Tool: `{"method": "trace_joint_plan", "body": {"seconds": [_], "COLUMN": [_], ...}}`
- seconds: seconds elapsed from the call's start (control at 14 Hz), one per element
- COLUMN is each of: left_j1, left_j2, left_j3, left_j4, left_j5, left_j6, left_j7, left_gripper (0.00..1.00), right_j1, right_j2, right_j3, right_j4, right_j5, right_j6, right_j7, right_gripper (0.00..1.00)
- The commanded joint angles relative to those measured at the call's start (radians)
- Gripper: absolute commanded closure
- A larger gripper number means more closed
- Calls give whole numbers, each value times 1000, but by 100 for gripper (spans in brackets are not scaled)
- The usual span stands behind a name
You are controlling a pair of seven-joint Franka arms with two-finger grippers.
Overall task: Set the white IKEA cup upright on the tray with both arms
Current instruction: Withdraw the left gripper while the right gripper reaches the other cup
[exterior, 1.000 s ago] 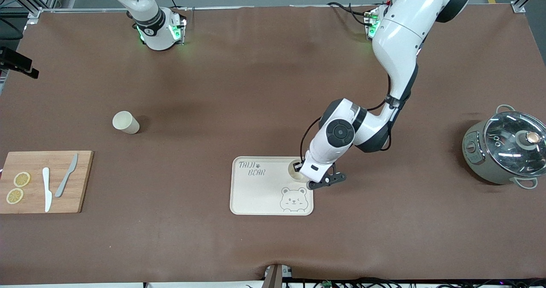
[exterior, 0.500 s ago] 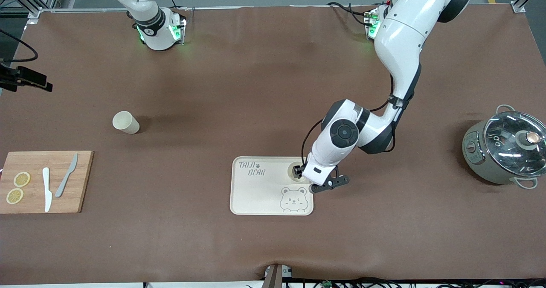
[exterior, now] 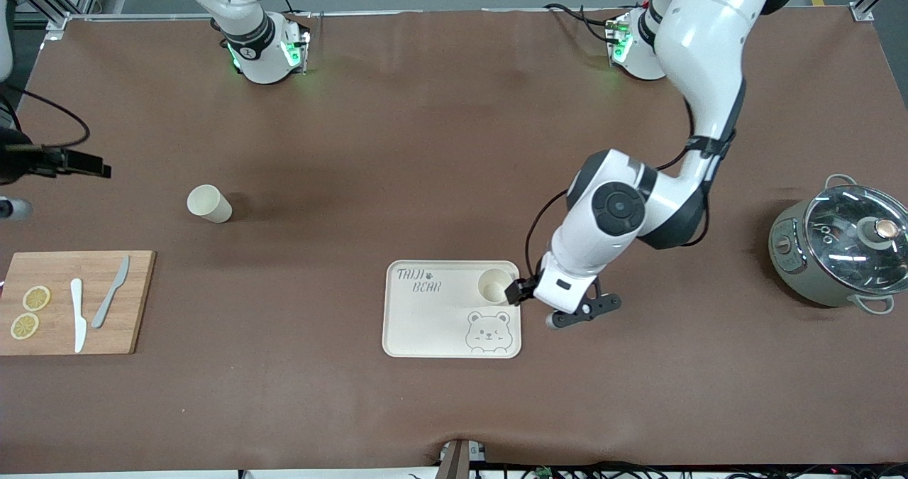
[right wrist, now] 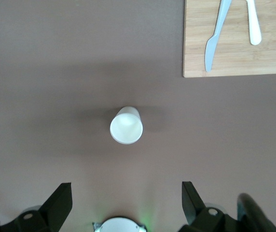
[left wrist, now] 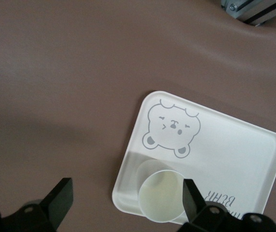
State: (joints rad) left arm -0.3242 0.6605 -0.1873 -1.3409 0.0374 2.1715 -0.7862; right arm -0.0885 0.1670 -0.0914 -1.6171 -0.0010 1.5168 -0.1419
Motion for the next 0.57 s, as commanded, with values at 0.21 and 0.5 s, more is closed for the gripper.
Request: {"method": "trace_joint_plan", "body": {"seconds": [0.21,0.5], "left_j1": [128,236], "left_j2": [-206,-315], "left_j3": [0,-1], "left_j4": [-34,-32], "left_j5": [25,25], "left_j6": [-263,-395], "left_j7": [139,263], "left_gripper": [0,0], "right_j1": [-45,-59], "right_j2": [11,-30], "right_j3": [6,6], "right_j4": [-222,-409], "right_j5": [22,24], "right_j6": [169,357], "right_j7": [2,1], "right_gripper": [0,0]}}
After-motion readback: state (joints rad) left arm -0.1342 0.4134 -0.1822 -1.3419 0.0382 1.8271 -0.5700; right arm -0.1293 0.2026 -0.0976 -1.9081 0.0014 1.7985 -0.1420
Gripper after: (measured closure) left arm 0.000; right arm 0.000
